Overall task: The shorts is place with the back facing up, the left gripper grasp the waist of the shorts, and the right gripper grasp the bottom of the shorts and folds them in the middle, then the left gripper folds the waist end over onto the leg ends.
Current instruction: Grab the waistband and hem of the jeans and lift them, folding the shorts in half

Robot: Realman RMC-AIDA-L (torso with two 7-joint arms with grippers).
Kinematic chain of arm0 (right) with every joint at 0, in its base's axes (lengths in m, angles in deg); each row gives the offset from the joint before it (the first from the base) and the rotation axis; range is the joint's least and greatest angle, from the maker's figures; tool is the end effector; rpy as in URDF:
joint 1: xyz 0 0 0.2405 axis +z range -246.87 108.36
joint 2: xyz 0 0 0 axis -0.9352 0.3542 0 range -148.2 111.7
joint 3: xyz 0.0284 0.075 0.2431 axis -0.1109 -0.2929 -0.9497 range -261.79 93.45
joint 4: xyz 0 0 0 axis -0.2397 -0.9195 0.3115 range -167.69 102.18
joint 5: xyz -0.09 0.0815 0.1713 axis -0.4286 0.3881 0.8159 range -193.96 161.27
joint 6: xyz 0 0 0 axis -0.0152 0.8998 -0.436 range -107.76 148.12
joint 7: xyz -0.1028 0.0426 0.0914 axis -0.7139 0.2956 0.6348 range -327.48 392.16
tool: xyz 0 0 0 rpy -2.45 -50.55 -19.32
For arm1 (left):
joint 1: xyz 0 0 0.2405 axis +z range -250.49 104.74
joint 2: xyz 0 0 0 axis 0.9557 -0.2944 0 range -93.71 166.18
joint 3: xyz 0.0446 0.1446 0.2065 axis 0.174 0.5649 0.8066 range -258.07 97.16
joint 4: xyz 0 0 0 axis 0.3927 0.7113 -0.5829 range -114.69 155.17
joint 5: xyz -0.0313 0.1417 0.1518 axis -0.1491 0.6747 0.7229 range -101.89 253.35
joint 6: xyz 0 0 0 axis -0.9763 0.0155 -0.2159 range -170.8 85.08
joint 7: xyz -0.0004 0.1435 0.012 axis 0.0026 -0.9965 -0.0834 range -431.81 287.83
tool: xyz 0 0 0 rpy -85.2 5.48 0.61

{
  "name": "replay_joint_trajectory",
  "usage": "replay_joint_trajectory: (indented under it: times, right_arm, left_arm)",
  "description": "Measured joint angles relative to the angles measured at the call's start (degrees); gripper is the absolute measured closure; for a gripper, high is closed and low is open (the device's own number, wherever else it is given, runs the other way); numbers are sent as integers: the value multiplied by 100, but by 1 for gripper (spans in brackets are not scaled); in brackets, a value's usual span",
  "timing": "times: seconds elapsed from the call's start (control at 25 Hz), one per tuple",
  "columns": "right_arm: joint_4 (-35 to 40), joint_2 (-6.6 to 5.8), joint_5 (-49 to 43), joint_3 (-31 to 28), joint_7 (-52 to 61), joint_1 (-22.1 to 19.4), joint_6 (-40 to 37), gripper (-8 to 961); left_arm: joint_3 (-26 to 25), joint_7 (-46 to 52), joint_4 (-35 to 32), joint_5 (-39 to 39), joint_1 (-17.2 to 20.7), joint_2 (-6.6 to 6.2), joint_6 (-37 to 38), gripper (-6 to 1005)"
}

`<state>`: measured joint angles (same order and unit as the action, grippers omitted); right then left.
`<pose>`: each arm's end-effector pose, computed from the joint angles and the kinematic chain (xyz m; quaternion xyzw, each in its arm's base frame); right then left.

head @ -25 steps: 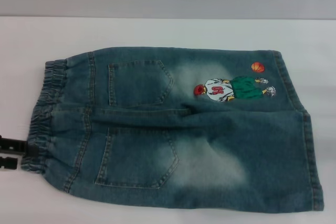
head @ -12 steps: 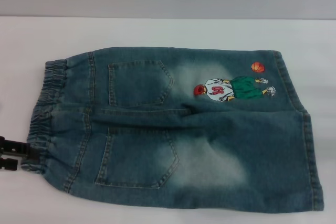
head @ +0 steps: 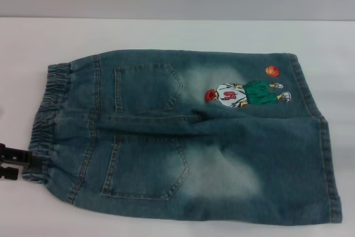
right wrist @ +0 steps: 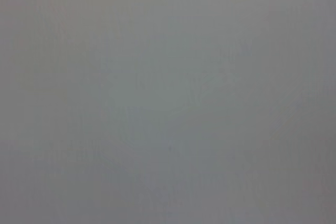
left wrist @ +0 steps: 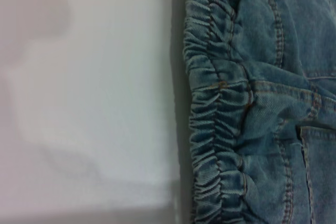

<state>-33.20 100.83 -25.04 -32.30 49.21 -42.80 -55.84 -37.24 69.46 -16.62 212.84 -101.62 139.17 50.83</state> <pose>0.3684 0.3176 0.0555 -0.5251 0.2774 0.3563 0.7214 -0.3559 0.3046 0.0935 -0.7179 -0.6900 -0.0069 0.0923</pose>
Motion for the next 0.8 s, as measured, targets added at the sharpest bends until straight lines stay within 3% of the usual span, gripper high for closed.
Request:
replay_joint_trajectory:
  times: [0.8]
  right_arm:
    - [0,0,1,-13,0,8,0,292]
  left_arm:
    - [-17,57,-14,158,-78,40,-63,162]
